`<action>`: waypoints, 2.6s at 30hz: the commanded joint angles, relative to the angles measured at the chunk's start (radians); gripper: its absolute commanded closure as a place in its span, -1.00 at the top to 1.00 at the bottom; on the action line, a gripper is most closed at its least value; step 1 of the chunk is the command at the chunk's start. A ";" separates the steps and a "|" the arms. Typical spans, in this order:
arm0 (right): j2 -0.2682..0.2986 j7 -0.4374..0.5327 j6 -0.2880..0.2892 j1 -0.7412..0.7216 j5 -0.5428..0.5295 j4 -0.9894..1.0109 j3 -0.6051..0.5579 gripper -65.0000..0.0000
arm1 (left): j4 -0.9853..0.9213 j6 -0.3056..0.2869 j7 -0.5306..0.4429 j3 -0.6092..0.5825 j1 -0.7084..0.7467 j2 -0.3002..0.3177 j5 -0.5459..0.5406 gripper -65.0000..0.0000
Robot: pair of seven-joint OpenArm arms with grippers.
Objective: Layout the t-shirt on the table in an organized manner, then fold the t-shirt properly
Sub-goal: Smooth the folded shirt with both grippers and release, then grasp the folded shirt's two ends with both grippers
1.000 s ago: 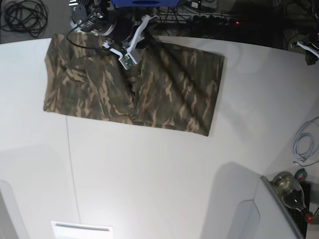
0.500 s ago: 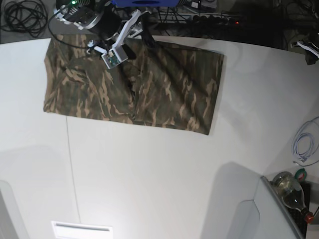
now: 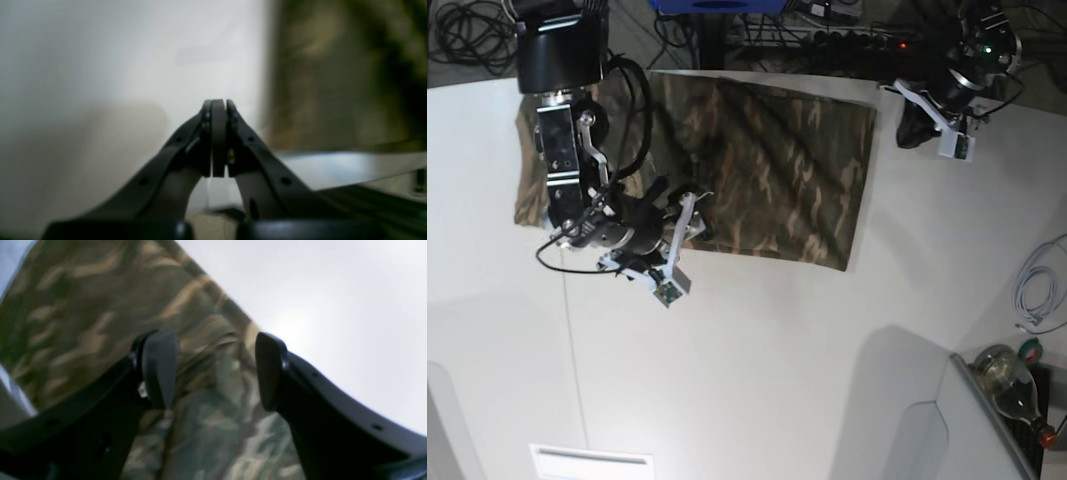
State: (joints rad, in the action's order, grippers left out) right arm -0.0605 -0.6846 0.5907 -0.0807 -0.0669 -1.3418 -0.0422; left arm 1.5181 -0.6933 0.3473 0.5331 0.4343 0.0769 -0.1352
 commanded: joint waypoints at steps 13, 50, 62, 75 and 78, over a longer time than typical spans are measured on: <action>-0.020 0.062 0.002 -0.070 -0.017 0.160 0.001 0.08 | -0.139 -0.005 -0.020 -0.166 -0.055 0.021 -0.002 -1.00; 0.015 -0.030 0.002 -0.027 -0.012 0.037 0.032 -0.61 | -0.181 -0.005 -0.017 -0.155 -0.048 0.070 -0.004 -1.00; -0.006 -0.043 -0.062 0.169 -0.043 -0.396 0.242 0.25 | 0.028 -0.005 -0.009 0.023 0.007 0.079 -0.014 -1.00; 0.172 -0.228 0.042 0.256 -0.583 -0.031 0.925 0.67 | -0.063 -0.005 -0.017 0.154 -0.151 0.114 -0.001 -1.00; 0.199 -0.232 0.107 0.255 -0.583 0.061 0.924 0.67 | -0.158 -0.005 -0.018 0.132 -0.217 0.136 -0.001 -1.00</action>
State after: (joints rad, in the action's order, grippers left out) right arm 0.1268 -0.9241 0.6884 0.1745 -0.6323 -1.2667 0.8780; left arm 1.3388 -0.6861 0.3527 0.6636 0.2199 0.1959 -0.1146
